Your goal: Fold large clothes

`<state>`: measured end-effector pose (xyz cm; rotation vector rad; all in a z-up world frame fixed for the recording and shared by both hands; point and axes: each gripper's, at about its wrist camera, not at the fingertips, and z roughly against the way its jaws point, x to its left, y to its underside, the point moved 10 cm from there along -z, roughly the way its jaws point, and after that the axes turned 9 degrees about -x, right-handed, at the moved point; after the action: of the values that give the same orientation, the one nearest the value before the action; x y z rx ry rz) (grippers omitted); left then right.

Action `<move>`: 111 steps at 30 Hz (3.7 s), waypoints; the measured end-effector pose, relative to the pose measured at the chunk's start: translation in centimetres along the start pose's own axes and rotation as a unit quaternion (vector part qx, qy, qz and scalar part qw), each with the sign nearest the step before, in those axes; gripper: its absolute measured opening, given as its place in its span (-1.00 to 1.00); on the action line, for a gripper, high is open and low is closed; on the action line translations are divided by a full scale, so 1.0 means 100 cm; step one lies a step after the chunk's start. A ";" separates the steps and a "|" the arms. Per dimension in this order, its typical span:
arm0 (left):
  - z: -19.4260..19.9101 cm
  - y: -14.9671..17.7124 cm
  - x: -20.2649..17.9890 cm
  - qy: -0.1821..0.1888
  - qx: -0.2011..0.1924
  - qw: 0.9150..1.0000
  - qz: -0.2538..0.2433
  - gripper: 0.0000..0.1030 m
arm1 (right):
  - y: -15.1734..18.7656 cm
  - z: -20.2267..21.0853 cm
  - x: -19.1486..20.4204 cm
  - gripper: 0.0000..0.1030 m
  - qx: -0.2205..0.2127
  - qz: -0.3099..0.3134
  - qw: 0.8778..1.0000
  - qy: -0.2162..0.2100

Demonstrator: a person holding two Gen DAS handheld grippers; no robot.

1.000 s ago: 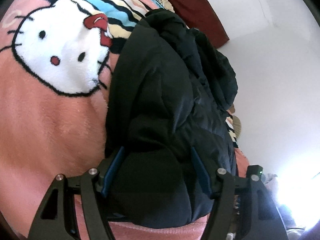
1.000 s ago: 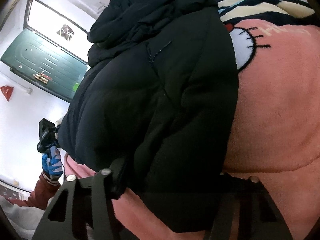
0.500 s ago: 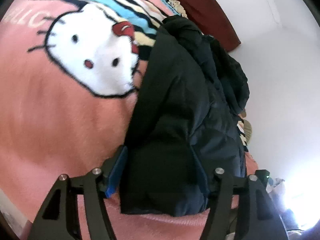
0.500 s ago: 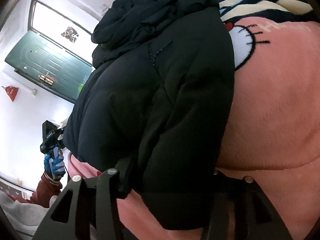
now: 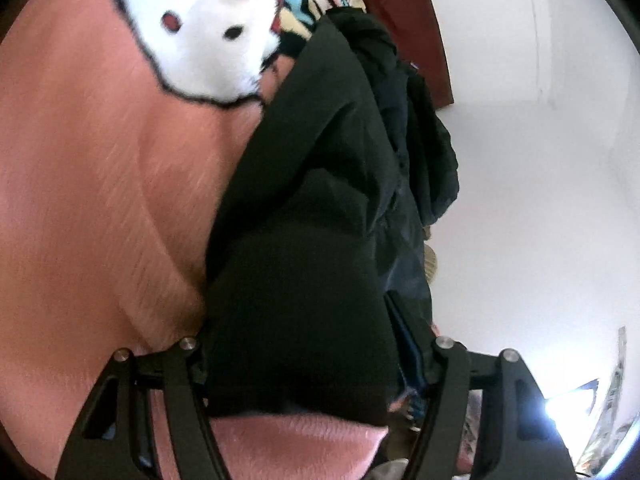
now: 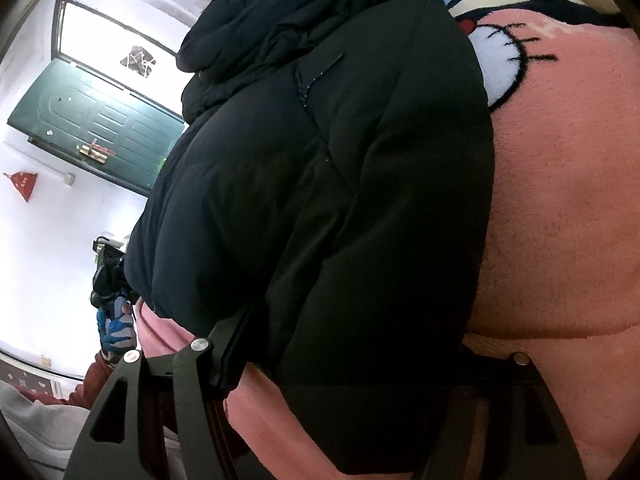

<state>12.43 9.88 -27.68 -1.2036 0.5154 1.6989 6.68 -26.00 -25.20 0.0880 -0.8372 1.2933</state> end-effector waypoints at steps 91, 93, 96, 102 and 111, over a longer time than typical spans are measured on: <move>-0.274 -0.339 -0.172 -0.115 -0.066 0.979 -0.152 -0.36 | -0.396 -0.099 -0.046 -0.45 -0.218 -0.209 0.953 0.007; -0.259 -0.345 -0.185 -0.077 -0.079 0.986 -0.126 -0.12 | -0.397 -0.092 -0.044 -0.30 -0.223 -0.215 0.951 -0.009; -0.237 -0.355 -0.203 -0.009 -0.099 0.992 -0.072 0.18 | -0.401 -0.081 -0.036 -0.12 -0.227 -0.209 0.951 -0.020; -0.204 -0.364 -0.214 0.023 -0.123 0.992 -0.020 0.22 | -0.403 -0.060 -0.030 0.23 -0.241 -0.224 0.943 -0.039; -0.141 -0.359 -0.251 -0.030 -0.164 0.981 -0.096 0.22 | -0.412 -0.006 0.016 0.55 -0.265 -0.140 0.954 -0.019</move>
<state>52.03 3.89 -5.09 -1.3800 0.0772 1.6881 42.76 -37.35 -8.81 -0.1905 -1.1372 0.7720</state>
